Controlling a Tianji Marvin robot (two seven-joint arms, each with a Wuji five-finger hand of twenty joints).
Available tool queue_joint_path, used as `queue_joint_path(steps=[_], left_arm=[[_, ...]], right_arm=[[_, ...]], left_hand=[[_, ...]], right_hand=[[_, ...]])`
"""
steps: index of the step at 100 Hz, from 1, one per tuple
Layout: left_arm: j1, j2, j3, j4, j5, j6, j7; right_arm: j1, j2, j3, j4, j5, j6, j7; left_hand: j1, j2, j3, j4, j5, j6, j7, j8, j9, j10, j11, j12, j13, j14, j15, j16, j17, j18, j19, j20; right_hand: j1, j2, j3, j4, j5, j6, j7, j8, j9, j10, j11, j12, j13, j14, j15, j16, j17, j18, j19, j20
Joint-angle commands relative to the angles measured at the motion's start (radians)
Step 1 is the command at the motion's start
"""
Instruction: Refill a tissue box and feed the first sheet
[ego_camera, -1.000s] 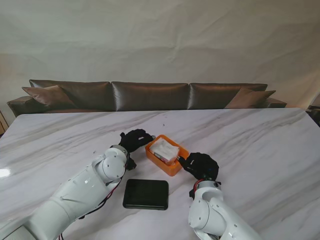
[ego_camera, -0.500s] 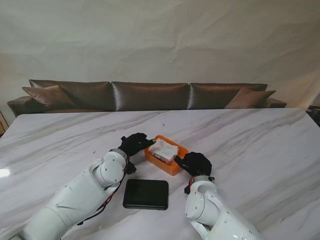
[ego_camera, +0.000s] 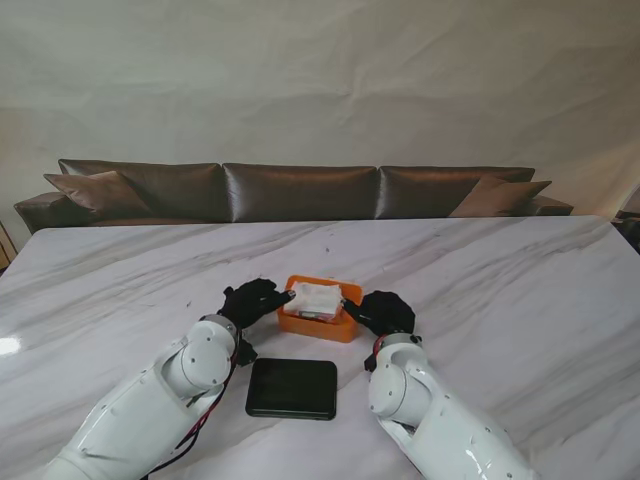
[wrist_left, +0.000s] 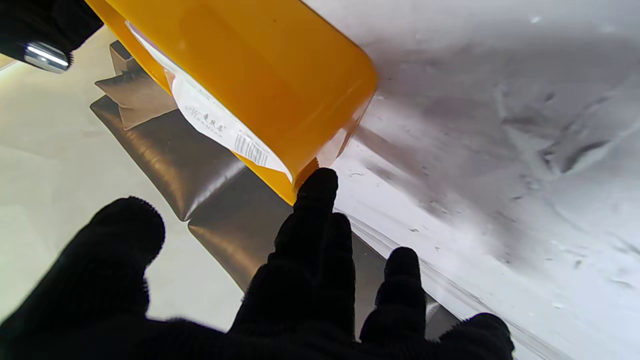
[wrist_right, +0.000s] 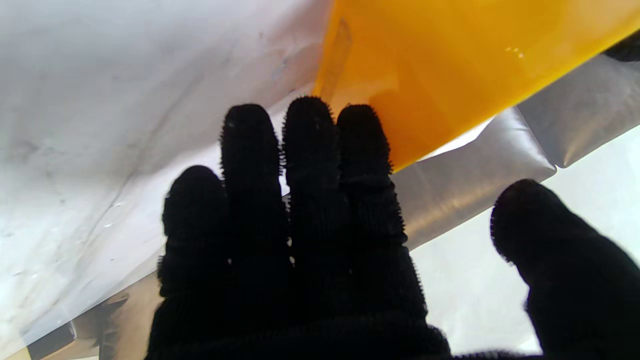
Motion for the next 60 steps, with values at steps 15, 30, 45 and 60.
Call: queue_joint_path(steps=[15,30,45,60], left_arm=[[0.057,0.005,-0.023,-0.042,0.014,0.013,0.000],[0.066,0.006,-0.034,-0.051,0.021,0.016,0.008],[0.077,0.007,-0.042,-0.062,0.024,0.023,0.011],[0.088,0.008,-0.050,-0.069,0.030,0.029,0.017]], right_arm=[[0.026,-0.024,-0.022,0.026,0.009,-0.018,0.007],[0.026,-0.024,-0.024,0.025,0.007,-0.014,0.007],[0.013,-0.016,-0.017,-0.001,-0.003,-0.005,0.017],[0.004,-0.001,-0.015,-0.026,-0.020,0.013,0.056]], left_hand=[[-0.019,0.035,0.004,0.032,0.072,-0.103,0.043,0.006,-0.014,0.011,0.029,0.015,-0.023,0.007,0.022,0.006,-0.009,-0.021,1.101,0.012],[-0.019,0.034,0.006,0.031,0.067,-0.107,0.040,0.005,-0.013,0.013,0.027,0.015,-0.022,0.009,0.028,0.004,-0.010,-0.020,1.107,0.009],[-0.021,0.035,0.005,0.030,0.067,-0.105,0.039,0.004,-0.009,0.015,0.028,0.015,-0.021,0.013,0.037,0.003,-0.010,-0.018,1.112,0.005],[-0.022,0.034,0.002,0.029,0.070,-0.103,0.038,0.004,0.001,0.017,0.030,0.016,-0.016,0.017,0.052,0.005,-0.009,-0.018,1.121,0.003]], right_hand=[[-0.004,-0.030,0.023,0.013,-0.004,-0.100,-0.032,-0.003,0.033,-0.015,0.006,0.022,0.022,0.014,0.020,-0.001,-0.011,-0.034,0.029,-0.004],[-0.004,-0.051,0.018,0.008,-0.005,-0.099,-0.033,-0.001,0.036,-0.016,0.005,0.022,0.034,0.014,0.018,-0.004,0.004,-0.047,0.031,-0.006],[-0.006,-0.072,0.007,0.003,-0.012,-0.095,-0.040,-0.003,0.035,-0.014,0.000,0.020,0.041,0.016,0.014,-0.008,0.012,-0.042,0.034,-0.007],[-0.016,-0.079,-0.037,0.000,-0.058,-0.083,-0.063,-0.004,-0.008,-0.013,-0.016,0.017,0.020,0.012,-0.023,-0.025,0.004,-0.043,0.016,-0.017]])
